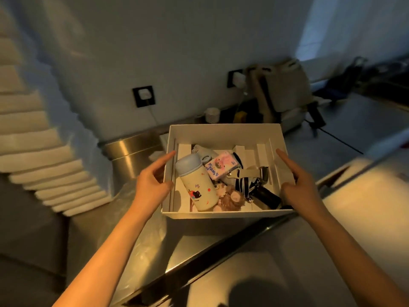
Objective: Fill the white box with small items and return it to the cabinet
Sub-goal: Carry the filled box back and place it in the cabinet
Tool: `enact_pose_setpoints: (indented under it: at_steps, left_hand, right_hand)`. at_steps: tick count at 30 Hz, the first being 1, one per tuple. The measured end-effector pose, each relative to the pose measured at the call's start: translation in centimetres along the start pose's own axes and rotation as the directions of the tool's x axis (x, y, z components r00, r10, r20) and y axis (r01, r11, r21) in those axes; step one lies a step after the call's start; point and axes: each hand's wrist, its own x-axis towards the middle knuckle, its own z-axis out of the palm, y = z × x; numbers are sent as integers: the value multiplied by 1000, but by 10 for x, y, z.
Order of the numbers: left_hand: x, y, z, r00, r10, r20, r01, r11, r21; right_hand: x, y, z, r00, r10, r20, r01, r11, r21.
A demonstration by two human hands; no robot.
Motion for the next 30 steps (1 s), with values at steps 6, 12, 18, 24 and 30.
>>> enact_pose_setpoints:
  at_steps: [6,12,18,24,30]
  left_hand:
    - [-15,-8,5,969,60,240,-52,998,-39]
    - [-60,-19,3,890,100,444,-62,993,-98]
    - [-111,-22,13,810,95,579,-55,995,-86]
    - [-155,-29,34,751,82,655,-41,996,-78]
    - [-206,-79,69,765,-3,644,27,999,-27]
  right_hand:
    - [-100,0,-3,954,119,-275,-117,993,25]
    - [-214,-1,11,860,235,-454,-254,967,20]
    - [-302,-5,8,825,279,-492,-259,960,110]
    - [-355,25,-4,784,328,-526,-311,942,124]
    - [-379,89,-4,771,422,-477,-418,900,121]
